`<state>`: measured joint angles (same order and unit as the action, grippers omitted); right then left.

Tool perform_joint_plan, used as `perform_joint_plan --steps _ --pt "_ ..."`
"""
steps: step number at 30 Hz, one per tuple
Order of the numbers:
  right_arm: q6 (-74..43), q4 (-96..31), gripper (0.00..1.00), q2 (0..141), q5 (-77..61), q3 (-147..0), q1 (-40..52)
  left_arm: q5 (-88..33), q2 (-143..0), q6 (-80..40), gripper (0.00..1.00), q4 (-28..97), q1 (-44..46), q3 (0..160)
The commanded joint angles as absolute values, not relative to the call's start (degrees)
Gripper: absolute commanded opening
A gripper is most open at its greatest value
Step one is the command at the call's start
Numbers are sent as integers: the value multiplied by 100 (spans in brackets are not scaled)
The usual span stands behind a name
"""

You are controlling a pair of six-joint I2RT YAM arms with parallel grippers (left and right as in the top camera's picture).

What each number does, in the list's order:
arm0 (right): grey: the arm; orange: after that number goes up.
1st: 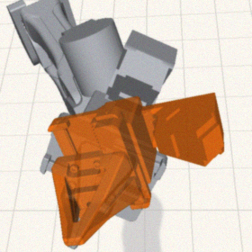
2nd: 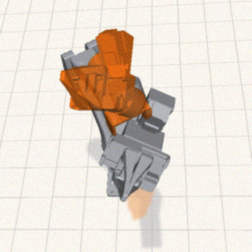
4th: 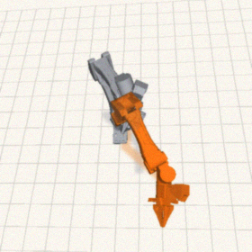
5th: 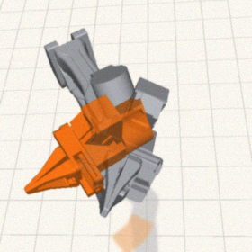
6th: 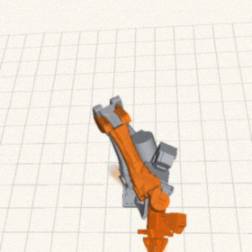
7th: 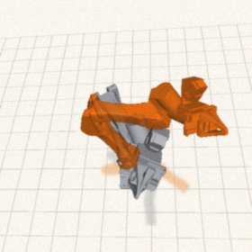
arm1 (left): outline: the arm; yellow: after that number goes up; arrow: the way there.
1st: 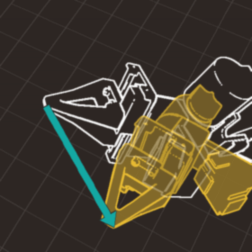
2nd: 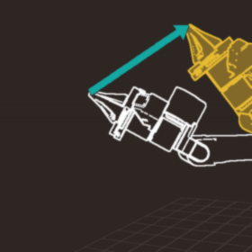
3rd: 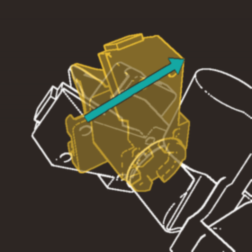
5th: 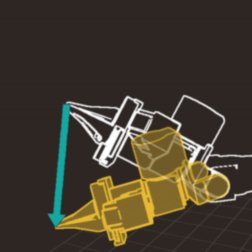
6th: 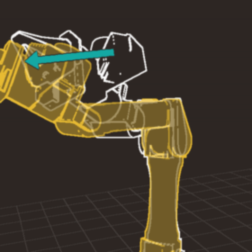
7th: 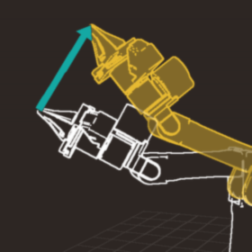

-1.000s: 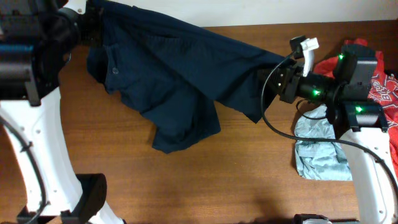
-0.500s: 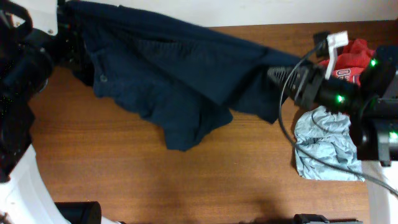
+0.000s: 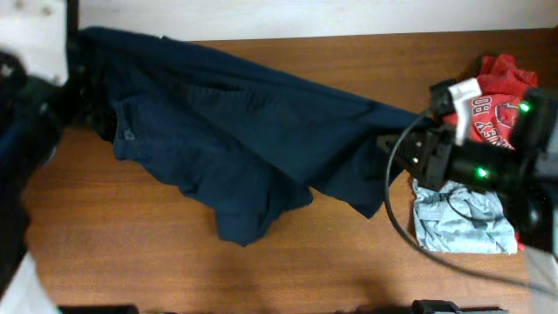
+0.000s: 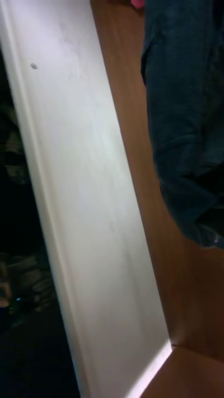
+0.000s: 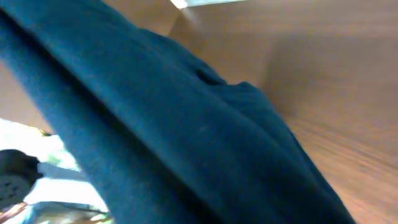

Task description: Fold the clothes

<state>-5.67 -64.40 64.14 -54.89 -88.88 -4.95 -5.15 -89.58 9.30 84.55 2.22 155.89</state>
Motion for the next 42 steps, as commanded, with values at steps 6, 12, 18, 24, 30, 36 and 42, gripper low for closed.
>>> perform_joint_plan --steps 6,12,18,24,30,36,42 --pt "-438 -7752 4 5782 -3929 -10484 -565 -261 -7933 558 0 8722 158 15668" --pt "-187 -8536 4 5793 -3605 -10831 -565 -67 -7679 362 0 9026 158 15666" --pt "-189 -8523 4 6460 -2947 -10829 -565 154 -8488 279 0 8954 158 15224" --pt "69 -8287 5 8298 -2971 -10822 -482 150 -10621 283 0 8525 158 15093" --pt "464 -7478 18 9918 -2967 -10822 -178 148 -12267 292 11 7791 158 15093" --pt "539 -6687 69 11093 -2661 -10822 -152 322 -13417 399 57 7365 93 15093" --pt "576 -6665 80 10965 -2220 -10836 -320 458 -13445 478 63 7684 -176 15095"
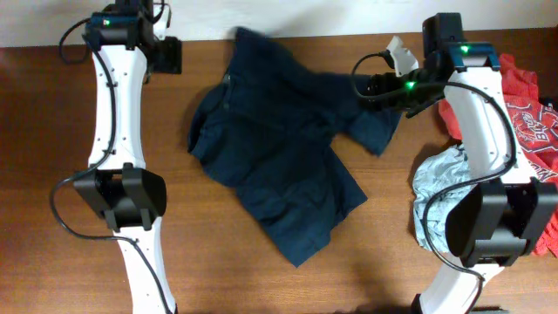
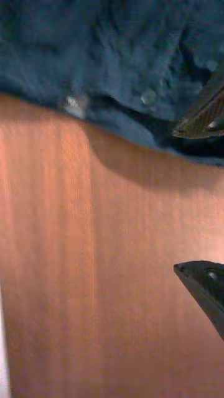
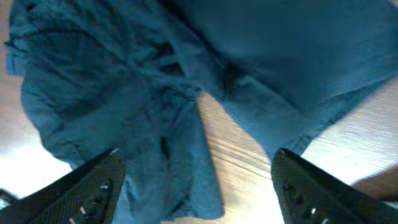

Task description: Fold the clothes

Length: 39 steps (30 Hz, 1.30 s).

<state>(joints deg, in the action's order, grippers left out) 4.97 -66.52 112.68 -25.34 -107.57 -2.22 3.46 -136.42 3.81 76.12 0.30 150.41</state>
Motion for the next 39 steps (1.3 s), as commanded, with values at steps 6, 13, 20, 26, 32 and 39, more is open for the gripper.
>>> perform_joint_plan --steps 6,13,20,26,32,39 --pt "556 -6921 79 10798 -2200 -10836 -331 -370 -13380 572 69 8141 -316 15095" --pt "558 -7131 99 10798 -3610 -10833 -309 -1544 -13382 1796 60 8576 -301 15093" --pt "860 -7352 98 10304 -3210 -10888 -220 -1546 -13047 1791 50 9244 -384 15095" --pt "821 -7255 99 9065 -2716 -10888 -71 -1527 -11889 2071 47 9668 -445 15095" --pt "56 -7089 99 8359 -3201 -10888 -73 -1531 -11010 2233 58 9668 -445 15087" --pt "-163 -7765 86 8560 -2432 -10838 -12 -1586 -11030 2193 58 9229 -445 13764"
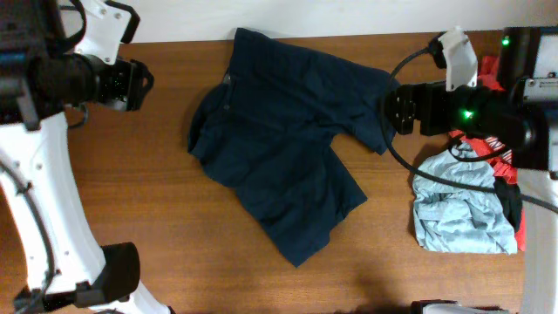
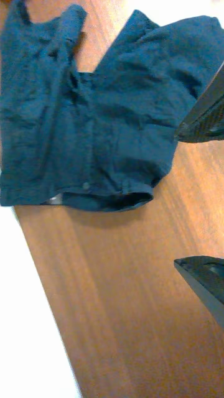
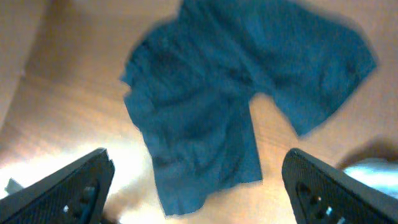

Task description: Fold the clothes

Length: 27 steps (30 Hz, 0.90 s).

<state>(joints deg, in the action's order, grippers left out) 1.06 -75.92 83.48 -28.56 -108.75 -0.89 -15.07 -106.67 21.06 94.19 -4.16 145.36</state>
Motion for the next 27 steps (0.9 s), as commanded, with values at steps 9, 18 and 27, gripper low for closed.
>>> perform_joint_plan --steps 9,18,27 --pt "-655 -7771 68 9242 -1664 -9144 1055 -1660 -11034 2200 66 7371 -429 10499" --pt "-652 -7135 73 9249 -1691 -7769 1055 -1723 -11262 2342 71 6010 -388 9343" --pt "-652 -7046 73 9249 -1688 -7607 1055 -1774 -11734 2668 42 5542 71 9292"
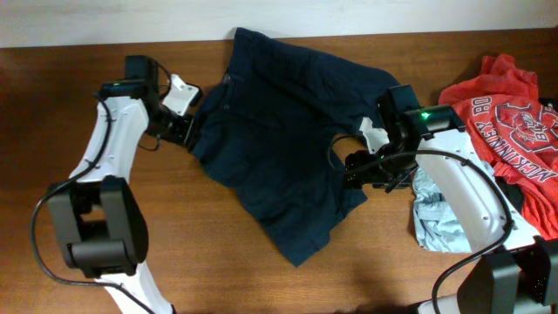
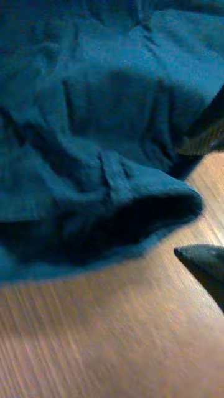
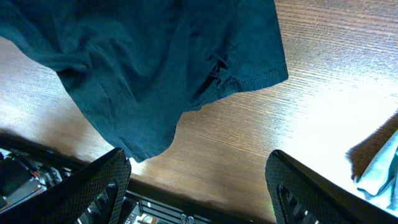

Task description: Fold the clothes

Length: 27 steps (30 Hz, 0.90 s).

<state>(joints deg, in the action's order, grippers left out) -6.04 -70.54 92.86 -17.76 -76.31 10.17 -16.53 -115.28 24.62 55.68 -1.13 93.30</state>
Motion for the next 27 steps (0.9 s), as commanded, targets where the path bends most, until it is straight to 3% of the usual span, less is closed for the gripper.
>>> perform_joint_plan --steps 1,7,13,23,25,26,27 --pt "-652 -7048 73 9249 -1688 -7607 1055 -1708 -11799 2668 42 5551 123 9290" --pt "-652 -7072 73 9249 -1688 -7607 1055 -1098 -12103 2668 34 5570 263 9288" --pt "-648 -7072 74 9249 -1686 -7607 1055 -998 -12189 2665 16 5596 231 9292" --pt "-652 -7096 74 9251 -1529 -7596 1055 -781 -11996 2663 14 6173 231 9795" --pt "-655 -7087 63 9255 -1485 -7529 1055 -753 -11998 2659 14 6222 231 9793" --pt "-707 -7061 49 9266 -1459 -7459 1055 -768 -11998 2641 14 6224 231 9791" --pt "-845 -7002 29 9273 -1413 -7336 1052 -766 -11998 2624 14 6222 231 9791"
